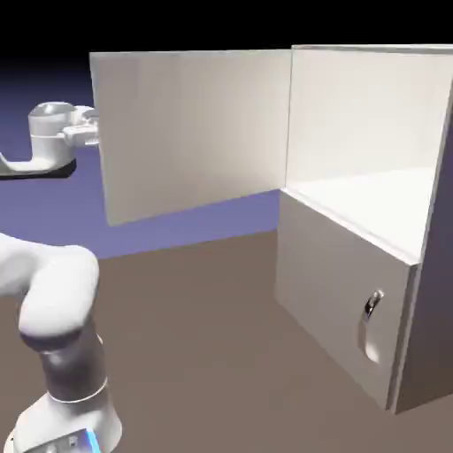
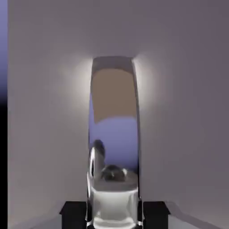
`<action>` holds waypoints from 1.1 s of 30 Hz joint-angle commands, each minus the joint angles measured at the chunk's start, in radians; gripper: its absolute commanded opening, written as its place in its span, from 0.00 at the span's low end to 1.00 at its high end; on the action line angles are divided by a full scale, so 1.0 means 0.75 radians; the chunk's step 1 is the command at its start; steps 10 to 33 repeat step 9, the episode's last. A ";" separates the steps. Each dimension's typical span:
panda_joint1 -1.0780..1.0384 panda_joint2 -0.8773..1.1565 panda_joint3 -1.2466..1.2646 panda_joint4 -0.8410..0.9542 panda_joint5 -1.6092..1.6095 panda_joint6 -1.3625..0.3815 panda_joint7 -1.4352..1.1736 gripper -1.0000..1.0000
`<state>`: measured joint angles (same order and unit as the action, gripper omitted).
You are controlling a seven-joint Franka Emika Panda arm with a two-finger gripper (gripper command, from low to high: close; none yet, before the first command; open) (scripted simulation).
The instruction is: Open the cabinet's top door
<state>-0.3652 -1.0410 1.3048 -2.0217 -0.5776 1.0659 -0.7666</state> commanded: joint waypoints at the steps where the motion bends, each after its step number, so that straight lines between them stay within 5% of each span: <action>1: -0.047 -0.005 0.027 0.048 0.010 -0.029 -0.010 0.00; 9: -0.387 -0.070 0.188 0.417 0.065 -0.252 -0.105 0.00; 33: -0.387 -0.070 0.188 0.417 0.065 -0.252 -0.105 0.00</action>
